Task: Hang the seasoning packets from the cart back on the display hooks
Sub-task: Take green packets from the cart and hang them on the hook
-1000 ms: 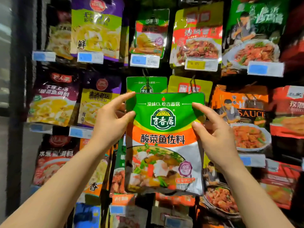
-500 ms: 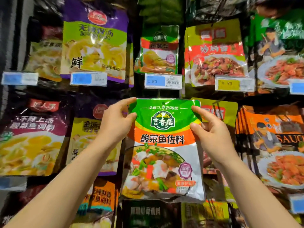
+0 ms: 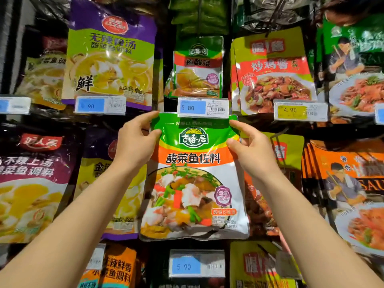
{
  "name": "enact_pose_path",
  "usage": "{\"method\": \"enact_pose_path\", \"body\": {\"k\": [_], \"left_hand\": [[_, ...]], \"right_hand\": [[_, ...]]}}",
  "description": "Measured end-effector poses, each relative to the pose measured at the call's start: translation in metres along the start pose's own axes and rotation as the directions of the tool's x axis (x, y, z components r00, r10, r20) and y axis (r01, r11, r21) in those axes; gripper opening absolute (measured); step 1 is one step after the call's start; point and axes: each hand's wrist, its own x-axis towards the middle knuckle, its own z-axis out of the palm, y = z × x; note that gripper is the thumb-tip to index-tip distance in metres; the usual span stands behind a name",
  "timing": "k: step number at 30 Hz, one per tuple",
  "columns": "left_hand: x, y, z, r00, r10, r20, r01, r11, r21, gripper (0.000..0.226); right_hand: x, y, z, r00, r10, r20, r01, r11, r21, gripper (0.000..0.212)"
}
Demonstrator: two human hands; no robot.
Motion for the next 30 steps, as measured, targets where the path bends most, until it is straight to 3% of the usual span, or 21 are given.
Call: {"method": "enact_pose_path", "body": {"k": [14,20,23,26,30], "left_hand": [[-0.014,-0.011,0.002,0.999,-0.002,0.033,0.0,0.998,0.066,0.044],[-0.009,-0.004,0.001,0.996,0.089,0.033,-0.088,0.996,-0.033,0.043],[-0.003,-0.005,0.009,0.997,0.058,0.041,-0.055,0.995,-0.08,0.043],[-0.005,-0.013,0.012,0.999,0.003,0.052,0.002,0.995,-0.097,0.044],[-0.009,-0.024,0.006,1.0,-0.018,0.018,0.019,0.998,-0.067,0.044]], "right_hand": [[-0.005,0.023,0.0,0.992,0.009,0.129,-0.011,1.0,0.013,0.045],[-0.004,0.024,-0.012,0.996,0.01,0.085,-0.02,0.993,0.117,0.042],[0.001,0.023,-0.014,0.995,0.081,0.057,-0.09,0.981,0.175,0.04],[0.001,0.02,-0.008,0.98,0.141,0.138,-0.169,0.959,0.225,0.039],[0.001,0.017,0.002,0.98,0.12,0.159,-0.149,0.971,0.189,0.04]]}}
